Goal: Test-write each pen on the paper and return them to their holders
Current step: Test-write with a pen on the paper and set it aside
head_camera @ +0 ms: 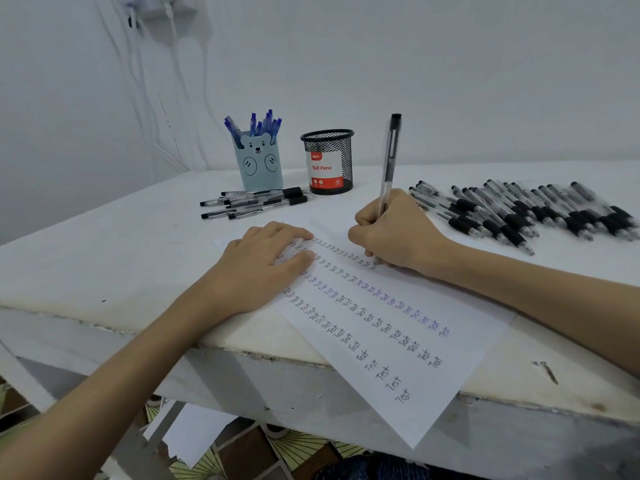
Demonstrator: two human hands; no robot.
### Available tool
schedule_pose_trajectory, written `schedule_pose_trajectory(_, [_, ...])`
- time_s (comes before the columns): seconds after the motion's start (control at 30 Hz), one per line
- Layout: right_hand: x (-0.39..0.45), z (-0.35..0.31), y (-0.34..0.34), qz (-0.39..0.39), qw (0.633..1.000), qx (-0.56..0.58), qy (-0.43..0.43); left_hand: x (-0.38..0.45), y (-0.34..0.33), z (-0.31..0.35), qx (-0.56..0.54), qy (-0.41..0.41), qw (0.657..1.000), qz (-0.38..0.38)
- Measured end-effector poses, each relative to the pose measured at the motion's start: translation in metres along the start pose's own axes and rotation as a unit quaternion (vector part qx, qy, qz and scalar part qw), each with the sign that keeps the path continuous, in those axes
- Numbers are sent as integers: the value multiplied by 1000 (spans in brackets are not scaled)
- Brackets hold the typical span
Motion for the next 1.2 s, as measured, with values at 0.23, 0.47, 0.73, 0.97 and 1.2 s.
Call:
schedule_pose_trajectory(0.23, [-1,1,-1,6,1000,20,-16,0,0,-1,-1,1,1000,2])
schedule_pose_trajectory(0.47, [2,13,17,45,979,135,-149,0,0,-2,-7,-2,1000,5])
schedule_pose_trajectory(0.73, [10,20,52,82,979,133,-134,2,0,-2,-13,-1,1000,7])
schedule_pose_trajectory(0.97, [8,19,50,100,975,167,-104,1,0,-3,-17,-5,1000,7])
schedule_pose_trajectory(1.2, [9,29,47,19,994,-78,-72,0,1,-2,-18,4,1000,4])
Point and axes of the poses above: each hand's wrist, its own x-axis towards the middle knuckle, its own y-axis out of the back of the hand, z = x × y, the point moved 5 cm from there along x, towards the middle knuckle, and after that the axes turned 10 degrees about y, right-handed, at the moved point
